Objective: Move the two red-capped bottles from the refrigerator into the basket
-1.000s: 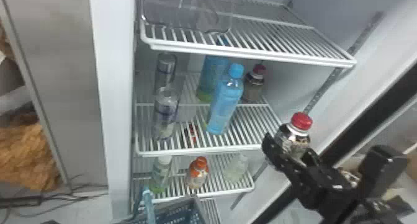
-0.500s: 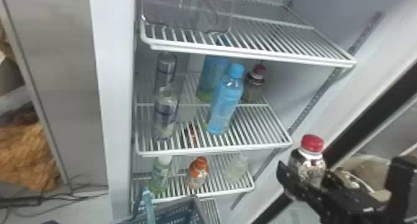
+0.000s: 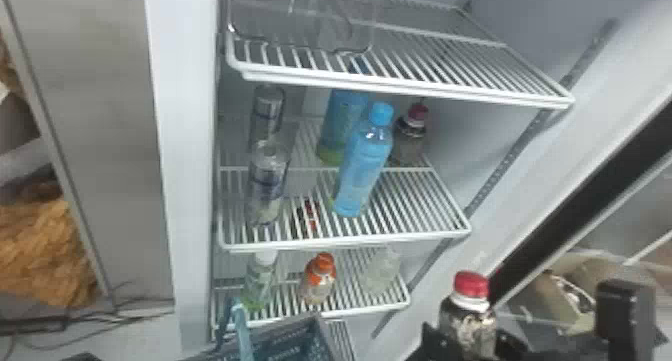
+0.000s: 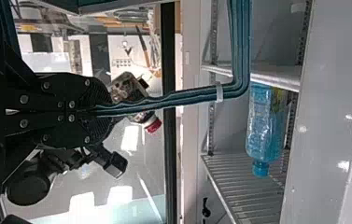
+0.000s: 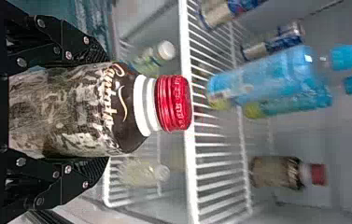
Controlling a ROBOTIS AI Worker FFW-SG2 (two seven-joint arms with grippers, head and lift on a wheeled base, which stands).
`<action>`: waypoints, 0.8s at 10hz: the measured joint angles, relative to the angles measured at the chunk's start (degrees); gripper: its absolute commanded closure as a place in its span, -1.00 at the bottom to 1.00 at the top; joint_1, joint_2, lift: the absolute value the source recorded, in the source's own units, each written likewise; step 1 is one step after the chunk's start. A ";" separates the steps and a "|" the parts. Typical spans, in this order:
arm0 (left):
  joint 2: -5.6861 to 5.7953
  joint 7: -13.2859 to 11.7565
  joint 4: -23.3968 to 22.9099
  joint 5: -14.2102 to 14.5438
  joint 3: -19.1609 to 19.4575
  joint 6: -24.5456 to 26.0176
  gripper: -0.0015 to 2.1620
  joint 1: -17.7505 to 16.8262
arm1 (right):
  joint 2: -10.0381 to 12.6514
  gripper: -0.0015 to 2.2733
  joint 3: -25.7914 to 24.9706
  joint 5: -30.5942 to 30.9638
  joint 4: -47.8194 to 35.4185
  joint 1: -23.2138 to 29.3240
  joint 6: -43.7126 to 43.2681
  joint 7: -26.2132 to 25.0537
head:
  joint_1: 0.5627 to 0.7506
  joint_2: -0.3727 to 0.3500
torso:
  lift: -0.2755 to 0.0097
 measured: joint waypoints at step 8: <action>1.24 1.34 0.00 3.36 -4.44 -1.55 0.11 -2.38 | -2.00 -0.11 13.25 -6.37 8.40 -4.34 5.45 1.92 | 0.41 -0.94 | 0.93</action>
